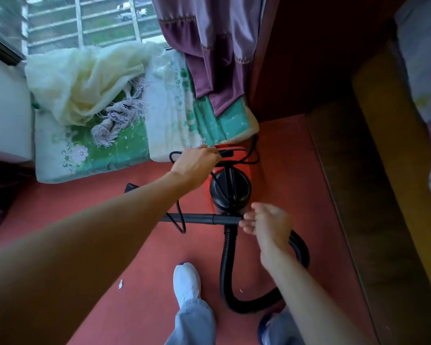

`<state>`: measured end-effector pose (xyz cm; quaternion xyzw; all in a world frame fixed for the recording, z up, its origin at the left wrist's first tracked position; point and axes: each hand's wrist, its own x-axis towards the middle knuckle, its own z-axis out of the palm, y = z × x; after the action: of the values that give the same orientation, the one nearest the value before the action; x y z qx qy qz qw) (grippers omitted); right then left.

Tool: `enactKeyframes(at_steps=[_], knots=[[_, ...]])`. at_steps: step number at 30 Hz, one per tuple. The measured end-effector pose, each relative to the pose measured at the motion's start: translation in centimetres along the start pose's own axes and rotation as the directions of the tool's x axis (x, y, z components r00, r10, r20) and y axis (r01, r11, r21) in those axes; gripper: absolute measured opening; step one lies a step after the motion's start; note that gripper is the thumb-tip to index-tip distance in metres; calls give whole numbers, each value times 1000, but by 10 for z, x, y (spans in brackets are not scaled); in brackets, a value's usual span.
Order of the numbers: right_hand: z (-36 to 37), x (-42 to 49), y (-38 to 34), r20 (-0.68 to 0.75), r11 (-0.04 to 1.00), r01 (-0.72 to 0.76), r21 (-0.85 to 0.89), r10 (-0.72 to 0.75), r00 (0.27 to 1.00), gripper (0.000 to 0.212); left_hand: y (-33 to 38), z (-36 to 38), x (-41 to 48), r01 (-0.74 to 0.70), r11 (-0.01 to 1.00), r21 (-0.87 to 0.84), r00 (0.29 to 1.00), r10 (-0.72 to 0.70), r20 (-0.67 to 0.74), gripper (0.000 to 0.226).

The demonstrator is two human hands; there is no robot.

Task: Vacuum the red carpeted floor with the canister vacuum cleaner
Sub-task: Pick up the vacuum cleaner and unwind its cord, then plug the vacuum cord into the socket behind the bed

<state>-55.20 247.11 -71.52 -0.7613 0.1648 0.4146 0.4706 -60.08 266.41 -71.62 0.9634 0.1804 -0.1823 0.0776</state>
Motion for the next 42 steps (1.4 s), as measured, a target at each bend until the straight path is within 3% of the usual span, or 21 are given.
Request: enactKeyframes(at_steps=[6,10,15,17,20,23,27,32,34,37,42], knots=[[-1,-14,-79,50,984,167,-60,-164,985,26,-15,-56,-50,23,998,-50,984,-32,-176,47],[14,-31,-116,214,997,79,-24,-72,974,29,-2,-80,-80,-72,994,-79,962,48,-270,42],[22,-52,-137,233,973,49,-224,5,972,26,18,-107,-108,-145,989,-2,924,135,-357,38],[19,-60,-138,231,958,12,-285,57,971,34,28,-113,-119,-169,986,-14,927,154,-341,35],[5,-75,-140,216,891,25,-453,83,973,24,43,-126,-138,-173,984,-33,941,156,-301,33],[-16,-87,-150,186,837,82,-541,24,982,27,55,-137,-152,-150,982,-116,962,118,-247,38],[-43,-105,-178,153,773,194,-604,-126,980,28,75,-155,-160,-22,983,-181,986,-8,-167,48],[-75,-145,-227,206,800,355,-484,-290,935,27,112,-189,-170,244,903,-353,956,-286,-71,54],[-93,-167,-247,240,795,447,-411,-379,894,29,124,-207,-180,359,808,-467,906,-422,-33,59],[-122,-199,-273,283,709,578,-403,-504,816,31,143,-238,-196,443,634,-635,812,-584,-17,46],[-167,-250,-309,307,472,757,-452,-715,629,32,169,-287,-231,420,526,-740,773,-634,-11,12]])
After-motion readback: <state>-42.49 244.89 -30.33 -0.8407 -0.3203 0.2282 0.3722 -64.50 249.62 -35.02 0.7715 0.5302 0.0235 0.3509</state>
